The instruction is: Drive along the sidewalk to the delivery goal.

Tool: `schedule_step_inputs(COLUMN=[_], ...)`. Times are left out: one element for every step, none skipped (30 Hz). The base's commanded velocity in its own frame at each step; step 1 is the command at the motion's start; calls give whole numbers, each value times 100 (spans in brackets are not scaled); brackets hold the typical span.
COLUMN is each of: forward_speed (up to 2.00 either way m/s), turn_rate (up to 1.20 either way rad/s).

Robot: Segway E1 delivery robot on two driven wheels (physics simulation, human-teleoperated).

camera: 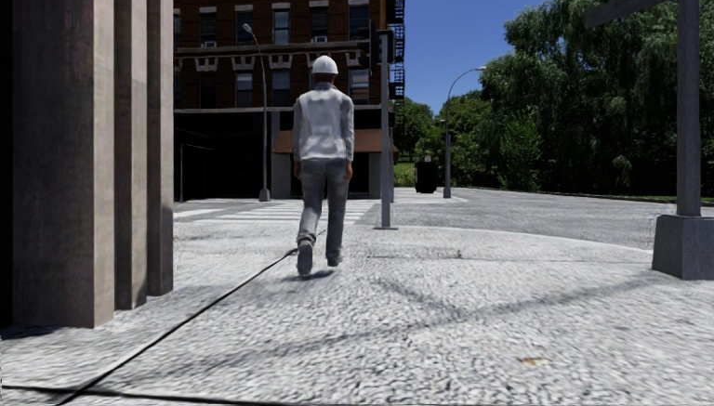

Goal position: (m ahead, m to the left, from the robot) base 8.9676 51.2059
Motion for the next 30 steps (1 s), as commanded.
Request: schedule_step_inputs(forward_speed=[120, 120, 120, 120, 120, 120, 120, 120, 120, 120, 120, 120, 120, 120, 120, 120, 120, 120, 120, 121, 121, 123, 126, 126, 126, 127, 127, 127, 127, 127], turn_rate=[0, 0, 0, 0, 0, 0, 0, 0, 0, 0, 0, 0, 0, 0, 0, 0, 0, 0, 0, 0, 0, 0, 0, 0, 0, 0, 0, 0, 4, 12])
